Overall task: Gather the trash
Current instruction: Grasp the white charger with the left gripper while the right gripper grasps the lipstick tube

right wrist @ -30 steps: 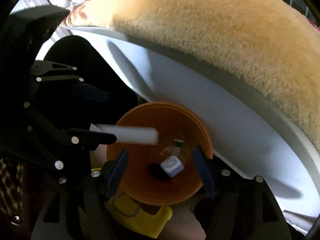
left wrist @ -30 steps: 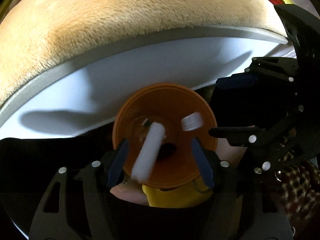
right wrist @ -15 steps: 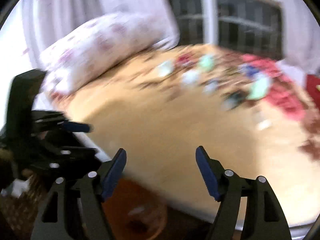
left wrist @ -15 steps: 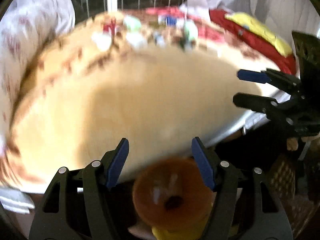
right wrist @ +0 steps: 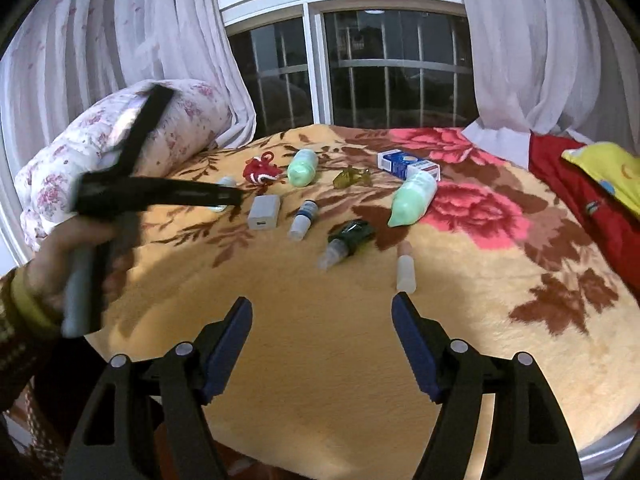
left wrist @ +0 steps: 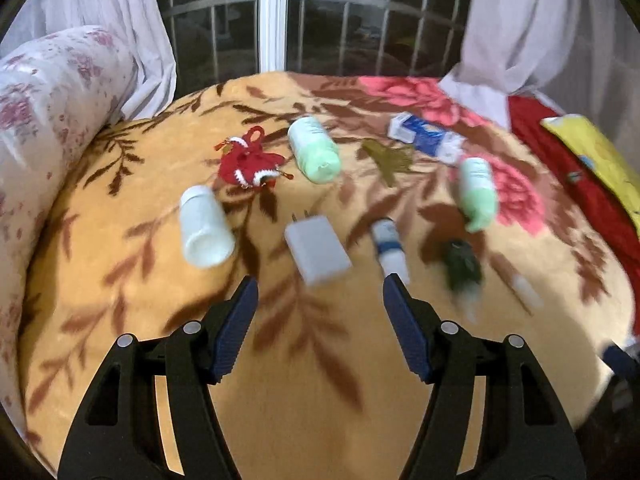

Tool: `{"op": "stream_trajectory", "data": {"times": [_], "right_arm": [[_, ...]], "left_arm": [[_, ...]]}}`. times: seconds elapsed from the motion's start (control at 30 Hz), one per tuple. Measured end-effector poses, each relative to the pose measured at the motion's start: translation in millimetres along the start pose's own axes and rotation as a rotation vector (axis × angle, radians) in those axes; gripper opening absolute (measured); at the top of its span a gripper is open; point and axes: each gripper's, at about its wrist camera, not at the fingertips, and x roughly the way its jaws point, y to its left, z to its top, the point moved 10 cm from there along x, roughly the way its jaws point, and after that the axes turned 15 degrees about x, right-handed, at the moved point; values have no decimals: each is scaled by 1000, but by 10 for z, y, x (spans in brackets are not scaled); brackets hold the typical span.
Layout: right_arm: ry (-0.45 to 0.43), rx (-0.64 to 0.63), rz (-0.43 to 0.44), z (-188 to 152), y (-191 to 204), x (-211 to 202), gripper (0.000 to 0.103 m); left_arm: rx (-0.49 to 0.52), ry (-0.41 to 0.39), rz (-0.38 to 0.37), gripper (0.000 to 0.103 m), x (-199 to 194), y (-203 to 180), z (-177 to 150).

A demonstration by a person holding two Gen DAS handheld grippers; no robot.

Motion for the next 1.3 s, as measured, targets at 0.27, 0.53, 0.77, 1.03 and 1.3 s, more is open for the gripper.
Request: {"op": "stream_trajectory", "data": {"times": [0.27, 0.53, 0.77, 1.03, 1.3], "right_arm": [[-22, -19, 1, 4, -70, -14, 73], [28, 20, -88, 63, -350, 190, 73], [89, 29, -197, 349, -564, 613, 69], [185, -29, -270, 427, -599, 1123, 59], [388, 19, -293, 253, -722, 1541, 18]], "left_arm": [[-77, 127, 54, 62, 671, 84, 16], [-94, 102, 27, 44, 628, 82, -12], [-58, 47, -6, 44, 245, 25, -164], [-28, -3, -56, 44, -131, -56, -383], [-19, -34, -103, 44, -363, -156, -507]]}}
